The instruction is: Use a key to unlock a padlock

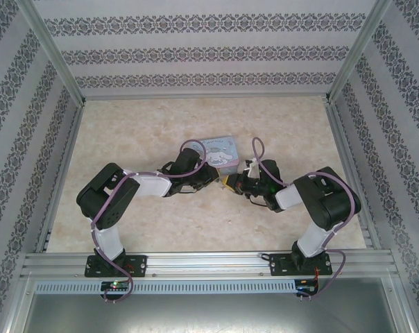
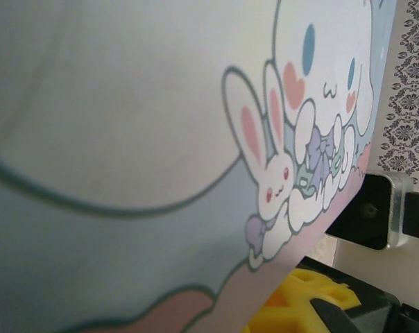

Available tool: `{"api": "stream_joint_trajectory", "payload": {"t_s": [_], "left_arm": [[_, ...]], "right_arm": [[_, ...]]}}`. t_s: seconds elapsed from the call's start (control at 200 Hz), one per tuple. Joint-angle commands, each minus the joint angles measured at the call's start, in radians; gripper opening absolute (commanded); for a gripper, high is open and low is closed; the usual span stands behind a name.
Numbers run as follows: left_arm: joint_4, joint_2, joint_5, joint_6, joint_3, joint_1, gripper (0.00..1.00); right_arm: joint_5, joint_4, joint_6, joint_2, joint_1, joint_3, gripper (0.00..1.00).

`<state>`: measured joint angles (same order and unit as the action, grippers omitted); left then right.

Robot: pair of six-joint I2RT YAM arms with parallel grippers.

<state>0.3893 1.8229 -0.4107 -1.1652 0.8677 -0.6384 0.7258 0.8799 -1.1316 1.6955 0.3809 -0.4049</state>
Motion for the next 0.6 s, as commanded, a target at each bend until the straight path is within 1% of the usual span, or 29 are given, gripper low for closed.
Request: {"api": "stream_joint_trajectory", "payload": {"t_s": [0.0,0.12,0.265,0.425,0.595], "left_arm": [[0.031,0.019,-0.006,-0.032,0.013,0.005,0.01],[0.041,0.021,0.003,-0.073,0.031,-0.01,0.0],[0.064,0.025,0.048,-0.134,0.055,-0.039,0.0],[0.141,0.037,0.143,-0.235,0.037,-0.06,0.0],[0.292,0.063,0.274,-0.35,-0.031,-0.068,0.0]], "right_arm": [[-0.001,0.026,-0.019,-0.063,-0.014,0.029,0.0],[-0.036,0.023,-0.073,-0.133,-0.011,0.055,0.0],[-0.134,-0.007,-0.157,-0.233,0.011,0.109,0.0],[-0.2,-0.043,-0.195,-0.298,0.036,0.111,0.0],[-0.213,-0.033,-0.206,-0.277,0.039,0.104,0.0]]}}
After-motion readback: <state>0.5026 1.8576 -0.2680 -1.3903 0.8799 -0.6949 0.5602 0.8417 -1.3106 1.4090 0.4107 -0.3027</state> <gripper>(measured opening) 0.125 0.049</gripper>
